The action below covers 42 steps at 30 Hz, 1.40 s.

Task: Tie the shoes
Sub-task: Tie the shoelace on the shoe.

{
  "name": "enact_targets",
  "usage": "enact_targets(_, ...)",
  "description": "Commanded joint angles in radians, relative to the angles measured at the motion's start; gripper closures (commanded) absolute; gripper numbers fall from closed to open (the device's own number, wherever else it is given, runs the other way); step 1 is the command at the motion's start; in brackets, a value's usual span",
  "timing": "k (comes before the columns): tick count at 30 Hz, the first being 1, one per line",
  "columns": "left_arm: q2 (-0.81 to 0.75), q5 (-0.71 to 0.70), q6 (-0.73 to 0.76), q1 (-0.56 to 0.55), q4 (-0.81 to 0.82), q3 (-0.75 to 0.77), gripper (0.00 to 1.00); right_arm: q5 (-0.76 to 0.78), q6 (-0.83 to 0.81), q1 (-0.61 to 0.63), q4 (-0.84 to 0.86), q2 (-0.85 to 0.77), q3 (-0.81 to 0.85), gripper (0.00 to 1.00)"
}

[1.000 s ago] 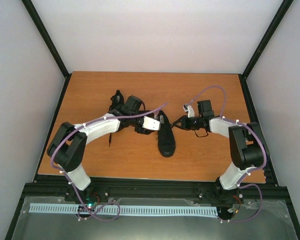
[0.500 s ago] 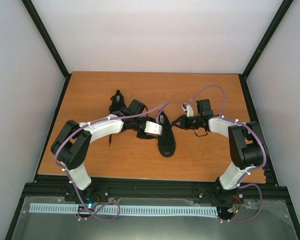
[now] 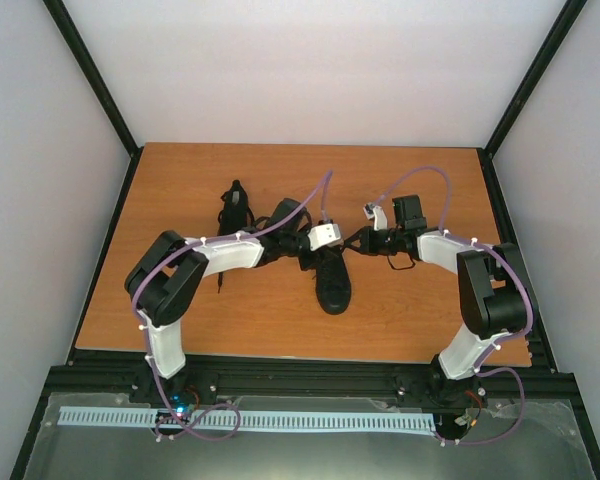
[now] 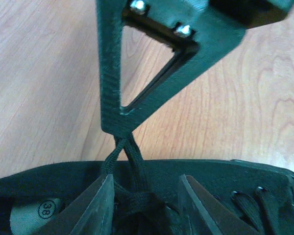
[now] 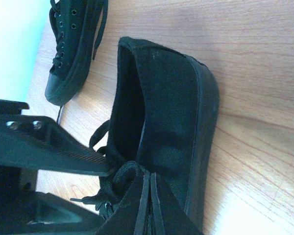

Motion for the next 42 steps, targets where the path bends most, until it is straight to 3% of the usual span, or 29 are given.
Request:
enact_targets(1, 0.03, -0.033, -0.114, -0.012, 0.11, 0.051, 0.62, 0.002, -0.022, 0.009, -0.014, -0.026, 0.02, 0.97)
enact_targets(14, 0.034, -0.083, 0.048, 0.0, -0.089, 0.031, 0.79, 0.005, -0.03, 0.008, -0.032, -0.084, 0.03, 0.97)
enact_targets(27, 0.041, -0.112, 0.063, 0.014, -0.072, -0.015, 0.83, 0.002, -0.027, 0.009, -0.046, -0.114, 0.038, 0.97)
enact_targets(34, 0.048, -0.103, 0.068, 0.018, -0.069, -0.024, 0.99, -0.012, -0.02, 0.009, -0.034, -0.093, 0.043, 0.97)
enact_targets(42, 0.042, -0.084, 0.013, 0.019, -0.044, -0.023, 0.99, 0.008, -0.028, 0.009, -0.053, -0.074, 0.065, 0.97)
